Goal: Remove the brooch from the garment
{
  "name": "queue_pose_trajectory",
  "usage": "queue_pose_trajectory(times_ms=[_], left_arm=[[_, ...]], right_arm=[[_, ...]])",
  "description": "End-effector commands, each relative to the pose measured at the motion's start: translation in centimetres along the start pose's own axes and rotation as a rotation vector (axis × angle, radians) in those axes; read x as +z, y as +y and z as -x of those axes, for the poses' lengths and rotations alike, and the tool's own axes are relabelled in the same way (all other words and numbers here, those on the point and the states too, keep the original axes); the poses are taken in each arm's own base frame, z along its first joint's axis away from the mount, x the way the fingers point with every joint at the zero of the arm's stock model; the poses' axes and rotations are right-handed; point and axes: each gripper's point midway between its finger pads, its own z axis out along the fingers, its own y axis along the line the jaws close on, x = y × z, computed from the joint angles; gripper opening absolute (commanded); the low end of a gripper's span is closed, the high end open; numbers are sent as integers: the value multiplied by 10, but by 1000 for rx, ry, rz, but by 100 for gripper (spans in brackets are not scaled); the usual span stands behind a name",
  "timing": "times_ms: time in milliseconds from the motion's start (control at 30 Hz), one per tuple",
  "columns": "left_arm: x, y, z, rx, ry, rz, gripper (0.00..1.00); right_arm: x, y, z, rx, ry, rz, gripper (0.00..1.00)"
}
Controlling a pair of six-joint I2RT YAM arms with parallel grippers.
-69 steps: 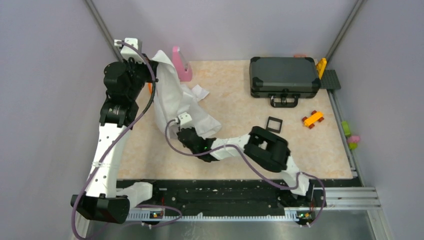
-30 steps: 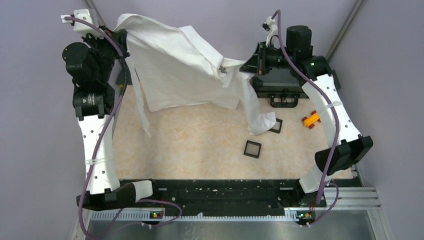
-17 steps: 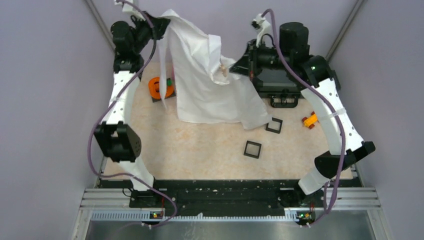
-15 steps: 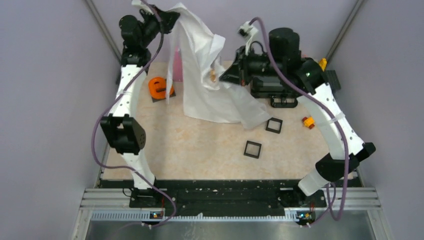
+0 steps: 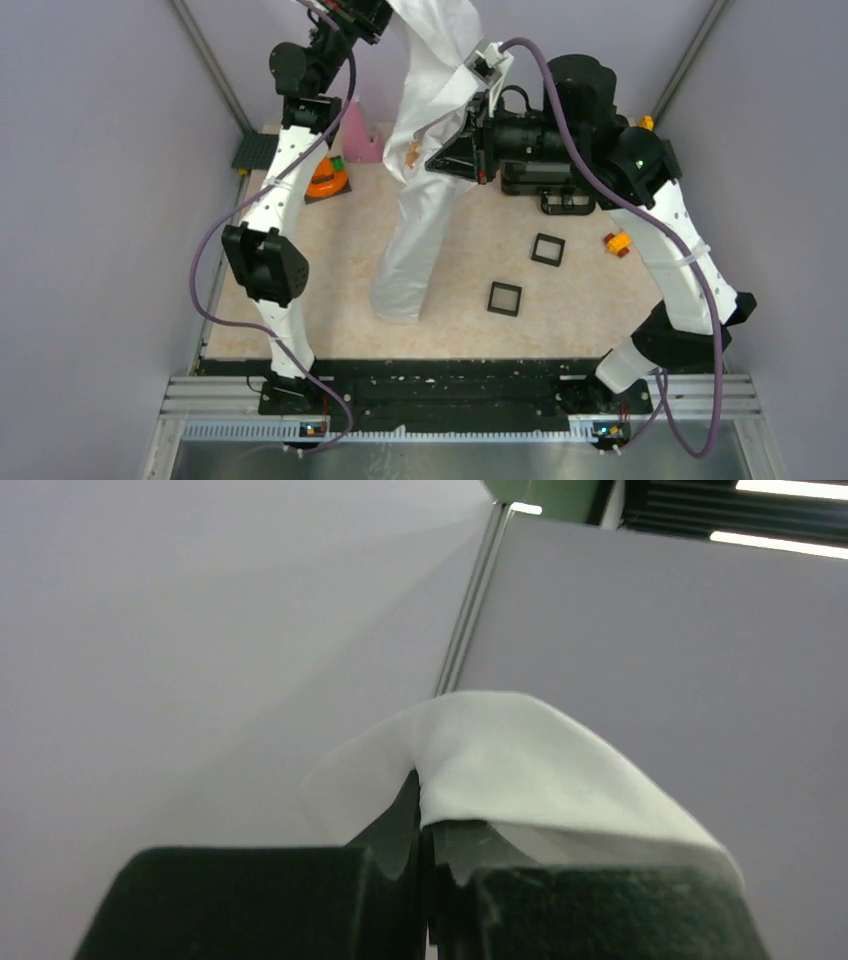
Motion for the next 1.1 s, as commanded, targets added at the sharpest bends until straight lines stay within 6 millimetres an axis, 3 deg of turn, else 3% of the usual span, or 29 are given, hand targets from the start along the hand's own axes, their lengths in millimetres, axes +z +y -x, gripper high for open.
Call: queue_pose_trajectory(times_ms=[0, 67, 200, 267, 433, 567, 600, 733, 767, 833, 867, 900, 933, 1067], left_arm=[[-51, 40, 7, -27, -83, 78, 0], [-87, 64, -17, -29, -55, 155, 0], [-147, 89, -70, 28, 39, 277, 0], [-176, 104, -85, 51, 61, 369, 0], [-247, 134, -111, 107, 129, 536, 0], [-298, 148, -124, 89, 160, 618, 0], [-314, 155, -117, 91, 153, 651, 0], [-353, 164, -124, 156, 260, 759, 0], [-362, 167, -129, 172, 309, 792, 5], [-376, 171, -137, 201, 396, 843, 32], [-383, 172, -136, 214, 416, 877, 55], [-387, 171, -132, 234, 424, 906, 91], [-392, 171, -127, 246, 429, 947, 98], [-406, 164, -93, 343, 492, 1110, 99]], right_arm=[[23, 7, -46, 42, 126, 52, 0], [37, 1, -72, 72, 176, 52, 0], [53, -13, -117, 132, 234, 40, 0], [63, -16, -142, 174, 267, 68, 0], [102, -19, -224, 259, 399, 89, 0], [137, -11, -261, 290, 444, 107, 0], [145, -7, -270, 295, 457, 111, 0], [171, 8, -300, 309, 495, 141, 0], [175, 8, -309, 316, 510, 143, 15], [177, 3, -322, 321, 534, 116, 42], [175, -4, -325, 309, 532, 77, 50], [172, -12, -324, 299, 524, 34, 55], [168, -21, -322, 293, 517, -10, 58], [139, -74, -310, 271, 471, -256, 60]])
